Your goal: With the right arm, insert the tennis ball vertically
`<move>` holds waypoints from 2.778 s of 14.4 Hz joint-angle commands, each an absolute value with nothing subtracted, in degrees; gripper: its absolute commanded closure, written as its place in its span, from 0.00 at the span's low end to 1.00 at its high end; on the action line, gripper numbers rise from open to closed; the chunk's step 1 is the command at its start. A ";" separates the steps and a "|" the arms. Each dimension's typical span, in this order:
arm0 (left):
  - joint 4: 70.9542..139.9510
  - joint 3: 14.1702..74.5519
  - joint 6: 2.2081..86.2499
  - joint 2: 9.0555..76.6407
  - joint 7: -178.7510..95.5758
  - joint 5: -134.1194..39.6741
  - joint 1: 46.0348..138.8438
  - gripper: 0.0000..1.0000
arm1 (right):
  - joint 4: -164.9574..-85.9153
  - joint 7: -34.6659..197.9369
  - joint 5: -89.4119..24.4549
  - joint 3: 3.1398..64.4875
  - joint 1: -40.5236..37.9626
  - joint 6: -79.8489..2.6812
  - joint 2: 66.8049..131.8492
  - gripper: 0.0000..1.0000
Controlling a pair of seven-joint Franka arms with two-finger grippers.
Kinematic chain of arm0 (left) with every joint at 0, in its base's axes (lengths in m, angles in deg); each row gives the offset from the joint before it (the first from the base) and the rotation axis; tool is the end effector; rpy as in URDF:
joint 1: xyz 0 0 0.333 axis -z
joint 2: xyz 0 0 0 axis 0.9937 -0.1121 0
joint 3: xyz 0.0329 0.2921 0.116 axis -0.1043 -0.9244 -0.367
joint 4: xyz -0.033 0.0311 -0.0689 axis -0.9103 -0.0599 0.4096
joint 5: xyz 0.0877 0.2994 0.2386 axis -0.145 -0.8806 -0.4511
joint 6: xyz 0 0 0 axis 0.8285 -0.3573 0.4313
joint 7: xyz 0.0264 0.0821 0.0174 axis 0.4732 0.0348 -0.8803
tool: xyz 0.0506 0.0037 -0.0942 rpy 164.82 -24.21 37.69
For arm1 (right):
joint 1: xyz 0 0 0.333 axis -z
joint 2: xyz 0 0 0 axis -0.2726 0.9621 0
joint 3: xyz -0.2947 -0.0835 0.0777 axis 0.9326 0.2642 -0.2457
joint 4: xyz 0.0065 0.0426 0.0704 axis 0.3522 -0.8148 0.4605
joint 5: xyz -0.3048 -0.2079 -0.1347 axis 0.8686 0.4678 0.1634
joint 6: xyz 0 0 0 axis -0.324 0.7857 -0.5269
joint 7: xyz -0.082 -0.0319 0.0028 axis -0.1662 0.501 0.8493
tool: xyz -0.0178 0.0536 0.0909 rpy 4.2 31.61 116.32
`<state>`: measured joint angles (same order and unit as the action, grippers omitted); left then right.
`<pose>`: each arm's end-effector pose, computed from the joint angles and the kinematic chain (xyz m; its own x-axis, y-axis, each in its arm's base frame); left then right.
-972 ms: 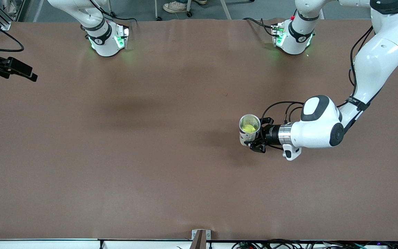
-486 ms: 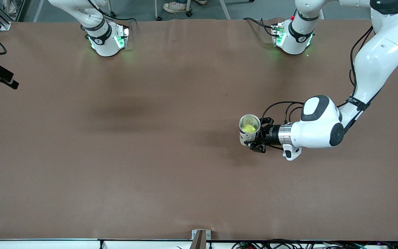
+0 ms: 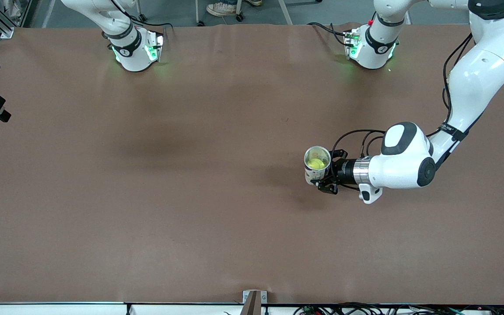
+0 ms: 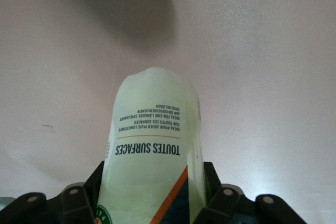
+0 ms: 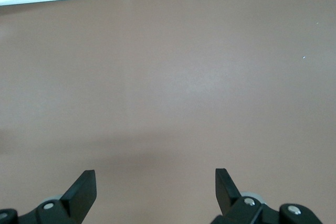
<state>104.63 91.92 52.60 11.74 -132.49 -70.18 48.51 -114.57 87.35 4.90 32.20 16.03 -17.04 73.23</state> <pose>0.6215 -0.2294 0.2761 0.2398 0.7461 -0.6211 0.9401 -0.3382 -0.0433 0.5459 -0.0404 0.6727 0.9857 -0.0815 0.1472 -0.0828 -0.9966 0.0029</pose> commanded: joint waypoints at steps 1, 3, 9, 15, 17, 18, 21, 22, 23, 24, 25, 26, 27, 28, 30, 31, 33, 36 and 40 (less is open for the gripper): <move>101.54 86.59 57.94 12.04 -126.63 -61.75 58.34 0.25 | -113.86 87.02 7.27 31.88 14.94 -17.09 73.75 0.00; 101.11 86.59 59.77 12.04 -126.98 -61.32 58.51 0.25 | -114.04 87.11 7.35 31.88 14.59 -17.01 73.75 0.00; 100.93 86.24 61.80 12.13 -126.63 -59.99 59.66 0.25 | -114.30 87.11 7.36 31.88 13.80 -17.01 74.10 0.00; 103.20 85.89 68.82 11.61 -125.06 -57.97 58.70 0.25 | -114.48 87.11 7.44 31.88 13.44 -17.01 74.28 0.00; 105.39 85.45 70.41 11.52 -122.51 -57.88 57.38 0.25 | -114.57 87.11 7.44 31.88 13.44 -17.01 74.28 0.00; 106.19 85.45 70.50 11.52 -121.72 -57.88 56.59 0.25 | -114.57 87.11 7.44 31.88 13.44 -17.01 74.28 0.00; 106.64 84.23 70.33 11.52 -120.04 -57.80 56.75 0.25 | -114.57 87.11 7.44 31.88 13.44 -17.01 74.28 0.00; 106.64 84.22 70.15 11.34 -120.21 -57.80 56.85 0.25 | -114.57 87.11 7.44 31.88 13.44 -16.92 74.28 0.00; 106.73 84.22 69.80 11.25 -120.56 -57.27 56.67 0.25 | -114.66 87.11 7.44 31.88 13.44 -16.92 74.37 0.00; 106.64 84.22 68.58 11.43 -120.83 -56.23 56.76 0.25 | -114.66 87.11 7.44 31.88 13.44 -16.92 74.63 0.00; 106.64 84.22 66.13 11.86 -121.09 -54.65 56.67 0.25 | -114.74 87.11 7.44 31.88 13.44 -16.92 74.63 0.00; 106.64 84.31 64.02 12.04 -121.18 -53.76 56.24 0.25 | -114.66 87.11 7.44 31.88 13.44 -16.92 74.63 0.00; 106.64 84.57 62.35 12.13 -121.18 -52.71 55.97 0.25 | -114.74 87.11 7.44 31.88 13.44 -16.92 74.63 0.00; 106.55 84.66 61.81 12.13 -121.09 -51.39 55.97 0.25 | -114.74 87.11 7.44 31.88 13.44 -16.92 74.63 0.00; 106.55 84.66 61.80 11.96 -120.66 -50.16 56.40 0.25 | -114.74 87.11 7.44 31.88 13.44 -16.92 74.72 0.00; 106.64 84.66 61.80 11.87 -120.65 -49.89 56.41 0.25 | -114.92 87.11 7.44 31.79 13.44 -16.92 74.63 0.00; 106.73 84.57 61.80 11.78 -120.74 -48.49 57.11 0.25 | -114.92 87.11 7.44 31.79 13.44 -16.92 74.72 0.00; 106.64 83.96 62.85 11.43 -121.09 -48.22 59.21 0.25 | -114.92 87.11 7.44 31.88 13.44 -16.92 74.63 0.00; 106.55 79.66 65.67 11.34 -120.75 -48.30 63.51 0.25 | -115.01 87.11 7.44 31.79 13.44 -16.92 74.63 0.00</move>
<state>106.57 81.22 64.39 11.03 -121.63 -49.82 61.61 -114.70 87.33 6.04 31.86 13.75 -16.96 74.89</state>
